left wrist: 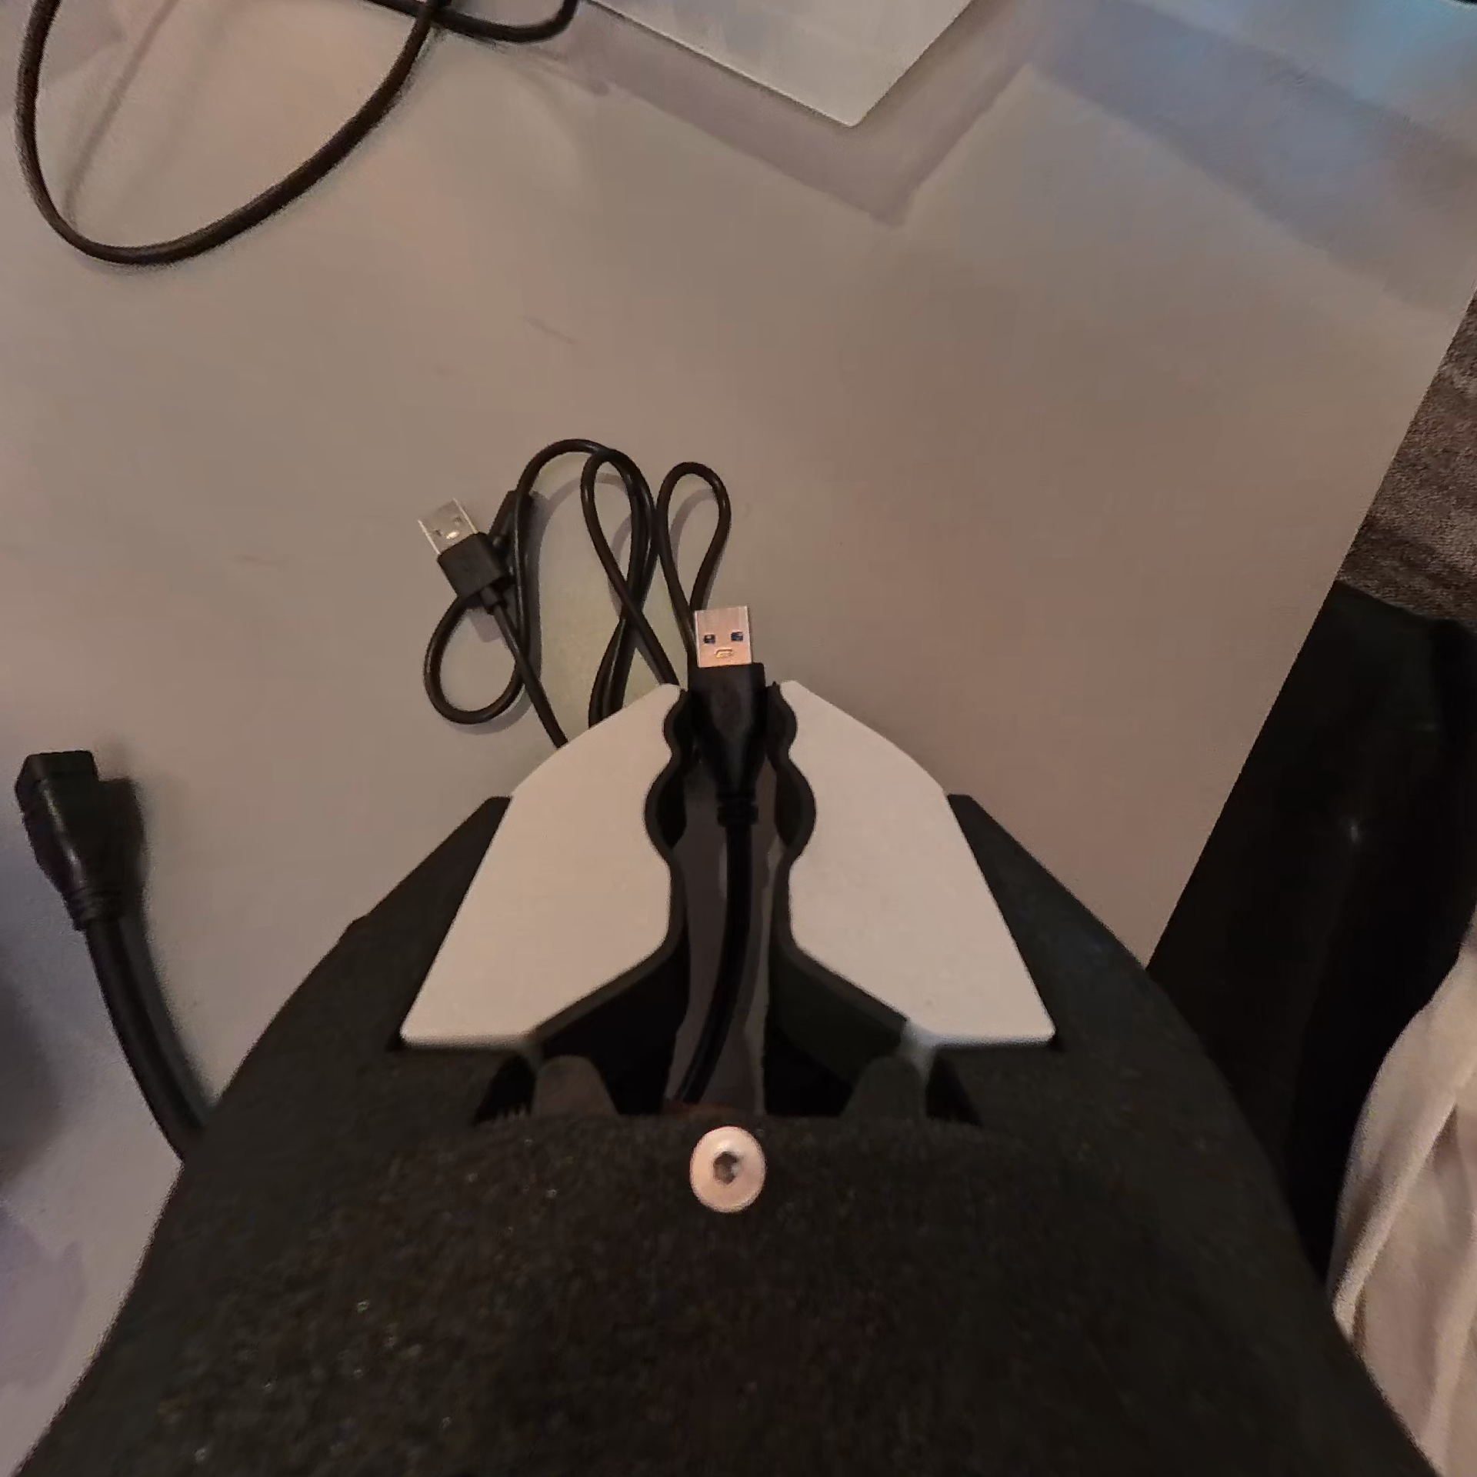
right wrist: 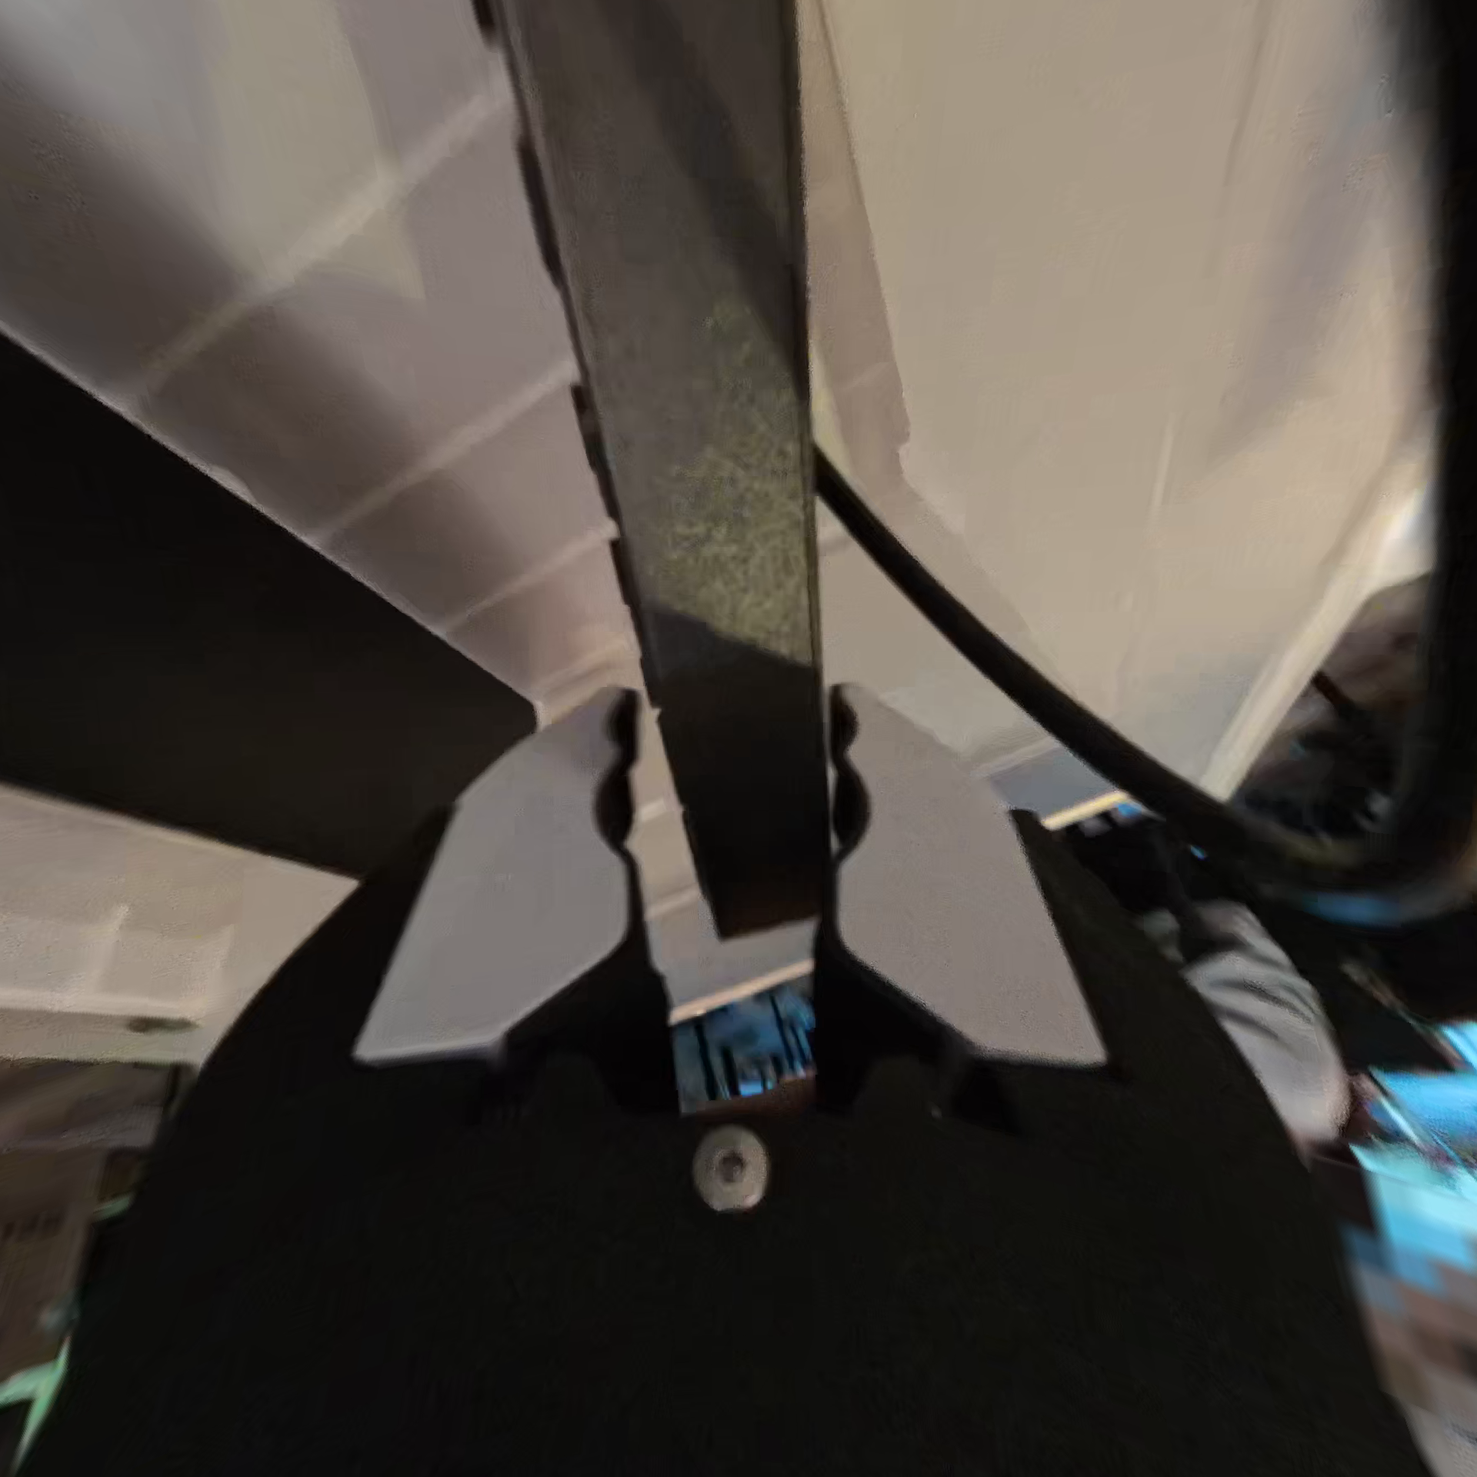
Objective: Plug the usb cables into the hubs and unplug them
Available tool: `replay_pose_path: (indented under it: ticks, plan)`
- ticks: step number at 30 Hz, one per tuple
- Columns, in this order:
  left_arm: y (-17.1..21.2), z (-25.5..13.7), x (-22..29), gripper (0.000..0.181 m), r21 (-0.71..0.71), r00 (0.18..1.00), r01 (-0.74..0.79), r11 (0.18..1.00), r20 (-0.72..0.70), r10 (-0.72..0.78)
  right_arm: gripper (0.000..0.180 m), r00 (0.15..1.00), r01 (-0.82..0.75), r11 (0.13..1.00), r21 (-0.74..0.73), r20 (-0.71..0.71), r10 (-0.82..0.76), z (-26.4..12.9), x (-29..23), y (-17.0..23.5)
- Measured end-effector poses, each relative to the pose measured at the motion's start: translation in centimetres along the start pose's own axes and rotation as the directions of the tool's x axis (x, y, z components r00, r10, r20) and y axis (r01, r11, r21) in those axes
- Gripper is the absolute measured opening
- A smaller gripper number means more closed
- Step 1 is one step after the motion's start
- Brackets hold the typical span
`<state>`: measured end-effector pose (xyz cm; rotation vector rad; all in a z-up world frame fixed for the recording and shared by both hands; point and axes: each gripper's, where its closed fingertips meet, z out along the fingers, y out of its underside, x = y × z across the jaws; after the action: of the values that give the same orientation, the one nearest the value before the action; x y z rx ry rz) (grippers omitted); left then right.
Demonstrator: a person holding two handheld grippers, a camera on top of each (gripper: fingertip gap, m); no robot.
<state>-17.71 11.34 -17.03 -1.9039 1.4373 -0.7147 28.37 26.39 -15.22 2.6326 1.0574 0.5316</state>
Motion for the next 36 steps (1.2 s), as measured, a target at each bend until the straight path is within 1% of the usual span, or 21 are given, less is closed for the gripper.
replay_pose_path:
  ticks: [1, 2, 5, 6, 8, 10, 12, 13, 15, 17, 19, 20, 23, 25, 27, 28, 29, 30, 31, 34, 36]
  plan:
    - [0.0, 0.0, 0.0, 0.017, 0.003, 1.000, 0.001, 1.000, -0.002, -0.001, 0.061, 0.999, -0.022, 0.997, 0.071, 0.028, 0.020, -0.5, -0.3, -0.6]
    - [0.0, 0.0, 0.0, 0.017, 0.004, 1.000, 0.001, 1.000, -0.004, -0.001, 0.068, 0.999, -0.045, 0.992, 0.121, 0.030, 0.042, -1.1, -0.1, -0.8]
    - [0.0, 0.0, 0.2, 0.017, 0.007, 1.000, 0.009, 1.000, -0.014, -0.009, 0.065, 0.991, -0.101, 0.980, 0.169, -0.066, 0.113, -3.6, 2.4, 1.1]
    - [-0.1, 0.0, 0.2, 0.017, 0.007, 1.000, 0.011, 1.000, -0.019, -0.011, 0.064, 0.987, -0.122, 0.969, 0.216, -0.076, 0.142, -5.1, 2.6, 1.1]
    - [-0.1, 0.0, 0.4, 0.017, 0.011, 1.000, 0.012, 1.000, -0.022, -0.011, 0.060, 0.984, -0.137, 0.911, 0.388, -0.054, 0.171, -9.3, 1.5, -0.8]
    - [-0.2, 0.1, 0.5, 0.017, 0.013, 1.000, 0.012, 1.000, -0.028, -0.011, 0.061, 0.996, -0.063, 0.837, 0.543, -0.018, 0.087, -13.6, -2.1, -4.1]
    - [-0.2, 0.2, 0.7, 0.017, 0.009, 0.999, 0.009, 1.000, -0.034, -0.009, 0.067, 0.998, 0.052, 0.796, 0.603, 0.002, -0.067, -16.0, -7.4, -7.5]
    - [-0.2, 0.3, 0.8, 0.017, 0.006, 0.999, 0.006, 1.000, -0.037, -0.006, 0.072, 0.988, 0.114, 0.792, 0.600, 0.013, -0.152, -16.4, -10.2, -9.1]
    - [-0.2, 0.5, 0.9, 0.017, 0.002, 0.999, 0.000, 1.000, -0.039, 0.000, 0.074, 0.959, 0.236, 0.808, 0.539, 0.005, -0.284, -15.9, -14.4, -11.8]
    - [-0.2, 0.5, 1.1, 0.017, -0.001, 0.999, -0.009, 1.000, -0.040, 0.009, 0.076, 0.941, 0.304, 0.847, 0.437, 0.001, -0.338, -14.6, -16.4, -14.5]
    - [-0.1, 0.5, 1.3, 0.017, -0.005, 0.999, -0.016, 1.000, -0.043, 0.016, 0.075, 0.941, 0.320, 0.890, 0.325, -0.005, -0.337, -12.9, -16.4, -16.8]
    - [-0.1, 0.6, 1.4, 0.017, -0.008, 0.999, -0.019, 1.000, -0.045, 0.019, 0.075, 0.944, 0.320, 0.914, 0.249, 0.000, -0.330, -11.7, -15.9, -17.2]
    - [0.1, 0.5, 1.5, 0.017, -0.010, 0.998, -0.029, 1.000, -0.048, 0.028, 0.075, 0.956, 0.293, 0.956, -0.009, 0.023, -0.293, -8.0, -13.5, -16.4]
    - [0.3, 0.4, 1.6, 0.017, -0.014, 0.998, -0.029, 0.999, -0.052, 0.028, 0.073, 0.965, 0.260, 0.961, -0.096, 0.067, -0.255, -6.4, -12.9, -15.8]
    - [0.5, 0.3, 1.7, 0.017, -0.016, 0.998, -0.023, 1.000, -0.060, 0.022, 0.065, 0.970, 0.226, 0.965, -0.135, 0.118, -0.211, -5.2, -13.0, -15.6]
    - [0.6, 0.3, 1.7, 0.017, -0.014, 0.998, -0.021, 1.000, -0.064, 0.020, 0.056, 0.965, 0.226, 0.962, -0.153, 0.168, -0.200, -4.8, -13.5, -15.5]
    - [0.6, 0.2, 1.8, 0.017, -0.014, 0.997, -0.021, 1.000, -0.069, 0.020, 0.052, 0.964, 0.222, 0.960, -0.173, 0.186, -0.189, -4.8, -13.6, -15.3]
    - [0.7, 0.2, 1.8, 0.017, -0.015, 0.997, -0.022, 1.000, -0.071, 0.021, 0.041, 0.962, 0.236, 0.959, -0.159, 0.179, -0.207, -4.9, -13.5, -15.5]
    - [0.7, 0.2, 1.8, 0.017, -0.016, 0.997, -0.022, 1.000, -0.073, 0.021, 0.017, 0.956, 0.260, 0.958, -0.122, 0.174, -0.237, -5.1, -13.5, -16.0]
    - [0.7, 0.3, 1.9, 0.017, -0.018, 0.997, -0.021, 1.000, -0.080, 0.019, 0.008, 0.950, 0.276, 0.961, -0.025, 0.160, -0.269, -5.7, -13.8, -17.1]
    - [0.7, 0.3, 2.0, 0.017, -0.017, 0.996, -0.022, 1.000, -0.083, 0.020, 0.007, 0.950, 0.279, 0.958, 0.064, 0.128, -0.285, -7.1, -13.7, -17.7]
